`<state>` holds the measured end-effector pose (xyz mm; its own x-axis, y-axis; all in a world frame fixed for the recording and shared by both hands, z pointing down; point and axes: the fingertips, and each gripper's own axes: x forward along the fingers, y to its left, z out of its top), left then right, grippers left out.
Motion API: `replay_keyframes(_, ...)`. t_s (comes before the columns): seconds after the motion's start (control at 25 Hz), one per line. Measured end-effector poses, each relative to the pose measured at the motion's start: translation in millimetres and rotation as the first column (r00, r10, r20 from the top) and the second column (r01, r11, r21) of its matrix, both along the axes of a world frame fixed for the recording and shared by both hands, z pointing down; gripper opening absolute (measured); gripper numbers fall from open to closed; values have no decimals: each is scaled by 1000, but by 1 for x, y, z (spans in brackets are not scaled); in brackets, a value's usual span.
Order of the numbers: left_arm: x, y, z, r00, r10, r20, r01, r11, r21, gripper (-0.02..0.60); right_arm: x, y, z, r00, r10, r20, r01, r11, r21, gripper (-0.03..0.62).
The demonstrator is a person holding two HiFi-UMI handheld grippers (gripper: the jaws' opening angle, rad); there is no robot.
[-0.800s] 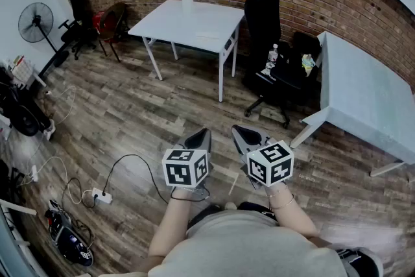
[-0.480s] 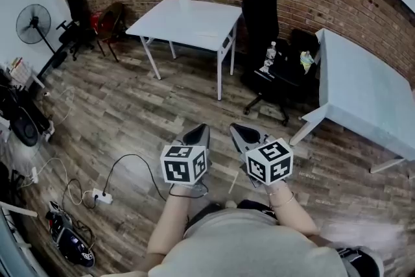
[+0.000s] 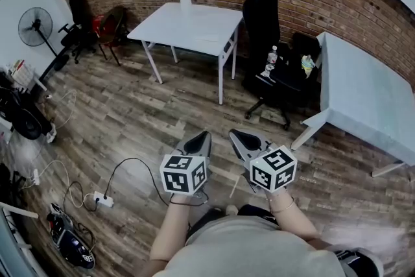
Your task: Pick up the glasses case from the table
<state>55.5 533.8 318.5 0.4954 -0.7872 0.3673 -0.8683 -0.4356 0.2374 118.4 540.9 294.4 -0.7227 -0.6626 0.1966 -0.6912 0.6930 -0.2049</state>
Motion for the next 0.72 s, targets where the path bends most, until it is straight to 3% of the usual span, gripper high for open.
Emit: replay_keyframes(0.72,30,-5,29,998,-44,-34,43,998,-35,15,25,-8,37,998,-56,19,57,997,-49,-3)
